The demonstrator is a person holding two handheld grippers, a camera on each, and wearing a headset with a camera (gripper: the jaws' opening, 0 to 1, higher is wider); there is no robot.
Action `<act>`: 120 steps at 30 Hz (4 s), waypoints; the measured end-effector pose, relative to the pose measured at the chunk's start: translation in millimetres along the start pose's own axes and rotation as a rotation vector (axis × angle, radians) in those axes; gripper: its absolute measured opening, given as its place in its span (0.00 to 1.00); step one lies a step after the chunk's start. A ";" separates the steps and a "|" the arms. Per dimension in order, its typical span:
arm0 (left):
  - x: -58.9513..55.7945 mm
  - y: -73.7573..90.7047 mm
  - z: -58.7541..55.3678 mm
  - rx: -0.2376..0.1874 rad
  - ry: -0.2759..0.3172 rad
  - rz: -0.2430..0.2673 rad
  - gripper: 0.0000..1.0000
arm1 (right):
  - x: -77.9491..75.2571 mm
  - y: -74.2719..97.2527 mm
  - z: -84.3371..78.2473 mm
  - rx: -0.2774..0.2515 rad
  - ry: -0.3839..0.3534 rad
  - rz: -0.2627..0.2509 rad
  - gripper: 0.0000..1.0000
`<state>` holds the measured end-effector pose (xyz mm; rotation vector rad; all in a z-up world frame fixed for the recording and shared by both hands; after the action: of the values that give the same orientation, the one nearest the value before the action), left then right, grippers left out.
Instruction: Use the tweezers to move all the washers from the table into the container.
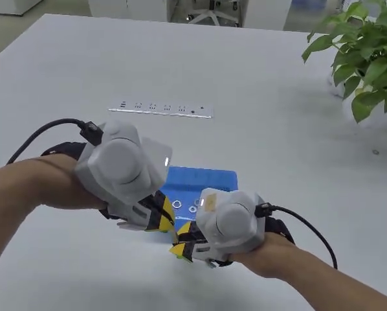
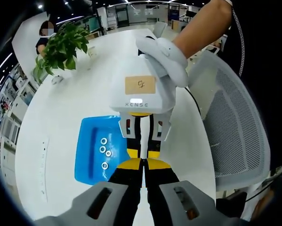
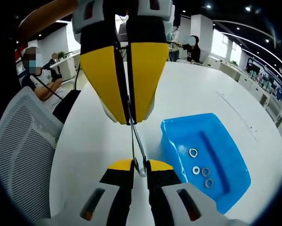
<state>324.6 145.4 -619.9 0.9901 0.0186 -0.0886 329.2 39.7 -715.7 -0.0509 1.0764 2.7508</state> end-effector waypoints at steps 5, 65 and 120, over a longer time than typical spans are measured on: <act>0.0 -3.9 -1.3 0.002 0.005 -0.008 0.05 | 1.3 -2.7 -3.1 -0.001 -0.011 0.006 0.12; 2.8 1.7 6.0 -0.003 0.007 -0.008 0.05 | 2.9 5.0 1.5 0.008 -0.038 -0.011 0.10; 11.7 60.5 38.9 -0.022 -0.066 0.118 0.05 | -33.7 42.4 55.6 -0.029 0.089 -0.077 0.10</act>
<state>340.3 145.1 -548.7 0.9642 -0.0993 -0.0129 356.4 41.4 -643.0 -0.2160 1.0333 2.7175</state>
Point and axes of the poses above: the centre of the closed fingertips' face, and the gripper's own axes: y roughly backward along the fingers, x roughly to its left, z roughly out of its top, the point moved 10 cm from there along y, roughly backward along the fingers, and after that the axes turned 8 degrees about -z, right-handed, at the moved point
